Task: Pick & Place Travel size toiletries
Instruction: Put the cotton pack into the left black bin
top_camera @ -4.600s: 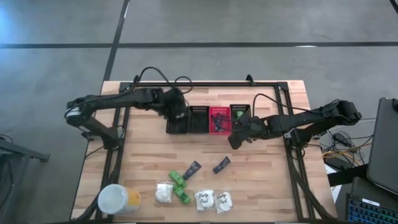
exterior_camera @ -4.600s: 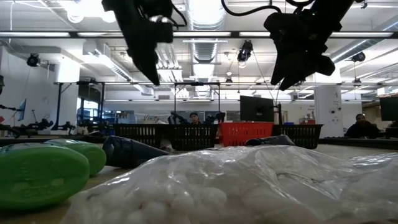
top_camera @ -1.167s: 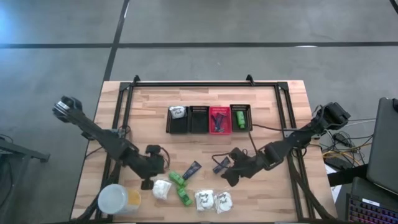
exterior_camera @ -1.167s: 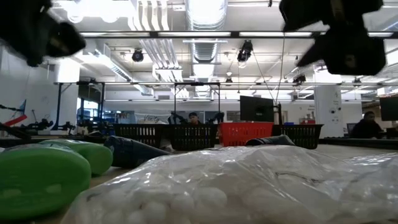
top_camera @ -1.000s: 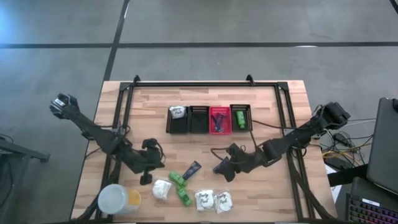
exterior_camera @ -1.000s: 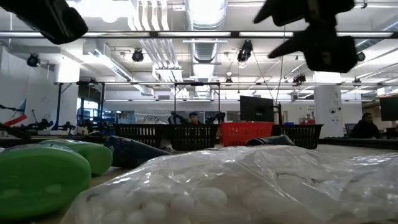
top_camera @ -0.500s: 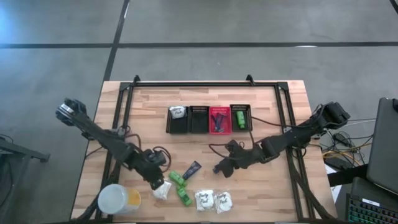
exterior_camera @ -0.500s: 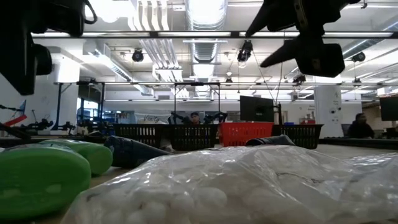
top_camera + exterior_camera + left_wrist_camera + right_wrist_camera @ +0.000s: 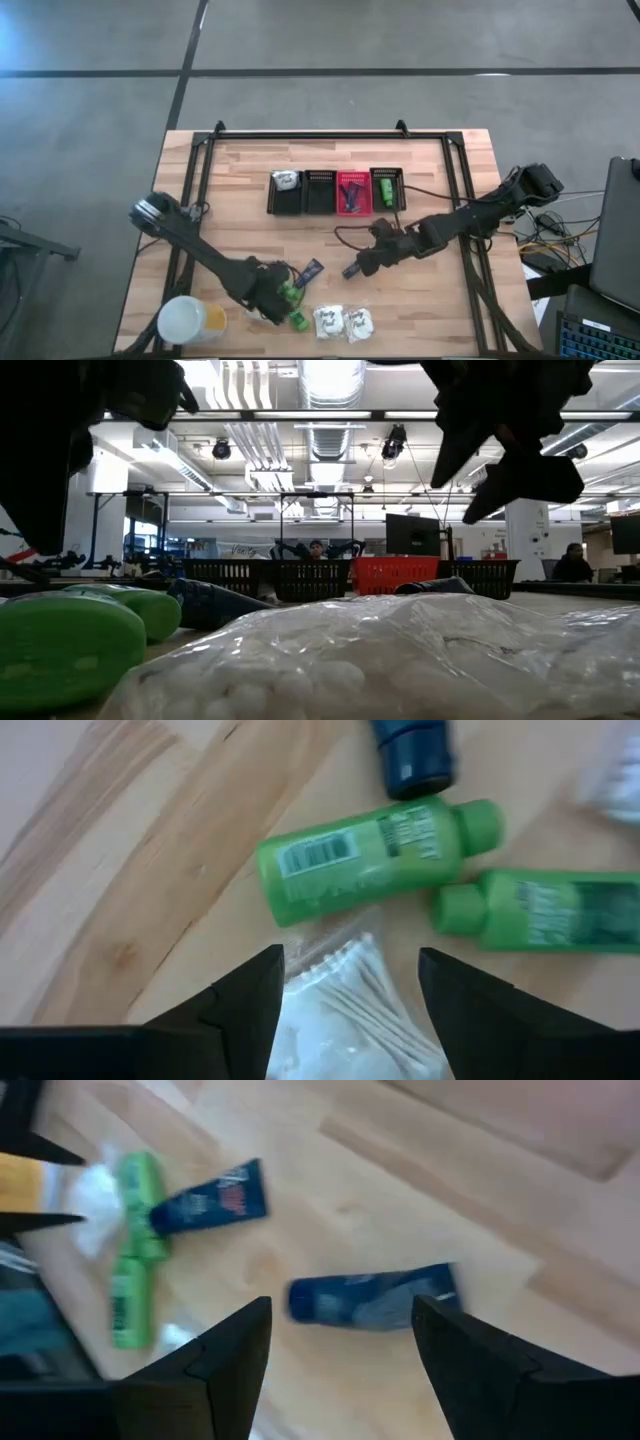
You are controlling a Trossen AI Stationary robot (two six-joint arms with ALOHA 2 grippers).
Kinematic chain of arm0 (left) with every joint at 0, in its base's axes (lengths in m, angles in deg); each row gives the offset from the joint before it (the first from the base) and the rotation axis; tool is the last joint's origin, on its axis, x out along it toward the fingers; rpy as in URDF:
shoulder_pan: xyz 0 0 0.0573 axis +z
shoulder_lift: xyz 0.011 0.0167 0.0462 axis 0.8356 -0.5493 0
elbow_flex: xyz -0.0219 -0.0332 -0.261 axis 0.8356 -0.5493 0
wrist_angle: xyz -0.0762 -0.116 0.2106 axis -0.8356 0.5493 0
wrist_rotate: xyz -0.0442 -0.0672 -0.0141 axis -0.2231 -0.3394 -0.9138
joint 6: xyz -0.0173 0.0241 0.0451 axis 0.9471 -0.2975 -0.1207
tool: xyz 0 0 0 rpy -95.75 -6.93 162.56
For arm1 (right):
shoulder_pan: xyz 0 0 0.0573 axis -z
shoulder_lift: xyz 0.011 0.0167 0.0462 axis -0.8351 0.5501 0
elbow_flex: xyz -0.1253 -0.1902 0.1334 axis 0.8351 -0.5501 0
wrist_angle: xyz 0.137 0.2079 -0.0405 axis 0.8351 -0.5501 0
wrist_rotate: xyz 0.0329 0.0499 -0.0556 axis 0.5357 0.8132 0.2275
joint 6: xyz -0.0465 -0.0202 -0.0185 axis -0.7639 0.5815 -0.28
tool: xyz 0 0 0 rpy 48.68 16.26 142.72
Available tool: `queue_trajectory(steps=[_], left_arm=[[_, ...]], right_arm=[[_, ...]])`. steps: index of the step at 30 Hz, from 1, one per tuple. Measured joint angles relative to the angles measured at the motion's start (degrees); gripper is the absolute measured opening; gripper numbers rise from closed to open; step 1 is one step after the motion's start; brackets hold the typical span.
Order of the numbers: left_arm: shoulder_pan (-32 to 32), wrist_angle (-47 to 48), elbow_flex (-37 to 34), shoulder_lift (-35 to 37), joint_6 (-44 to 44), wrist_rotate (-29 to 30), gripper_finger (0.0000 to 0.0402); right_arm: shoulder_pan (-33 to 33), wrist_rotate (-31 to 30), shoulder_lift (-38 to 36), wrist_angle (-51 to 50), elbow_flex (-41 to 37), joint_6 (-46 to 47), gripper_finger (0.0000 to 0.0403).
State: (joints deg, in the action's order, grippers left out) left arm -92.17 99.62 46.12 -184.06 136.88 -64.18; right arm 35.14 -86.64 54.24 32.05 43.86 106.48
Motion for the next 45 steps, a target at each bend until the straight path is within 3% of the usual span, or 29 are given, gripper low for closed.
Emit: queue_trajectory(steps=[7, 14, 25, 34, 38, 45], left_arm=[[0.15, 9.86, 14.4, -12.43, 3.62, -3.43, 0.0236], [0.13, 18.6, 21.86, -19.89, 7.39, -9.96, 0.0236], [0.5, 22.58, 23.68, -20.75, 9.52, -9.54, 0.0236], [0.48, 21.52, 19.43, -20.6, 5.17, -10.07, 0.0231], [0.52, 21.51, 18.8, -20.56, 2.4, -10.68, 0.0195], [0.55, 21.63, 18.36, -20.54, 0.34, -10.65, 0.0062]], right_arm=[[0.78, 2.83, -0.22, -0.97, 0.0, -11.1, 0.026], [0.78, 4.12, -0.38, -0.71, 0.0, -17.85, 0.0259], [0.83, 5.96, -0.5, -0.68, 0.0, -21.55, 0.0232], [0.93, 5.96, -0.49, -0.68, 0.0, -21.92, 0.023], [0.93, 5.95, -0.48, -0.68, 0.0, -21.92, 0.0238], [1.32, 5.93, -0.48, -0.68, 0.0, -21.94, 0.0249]])
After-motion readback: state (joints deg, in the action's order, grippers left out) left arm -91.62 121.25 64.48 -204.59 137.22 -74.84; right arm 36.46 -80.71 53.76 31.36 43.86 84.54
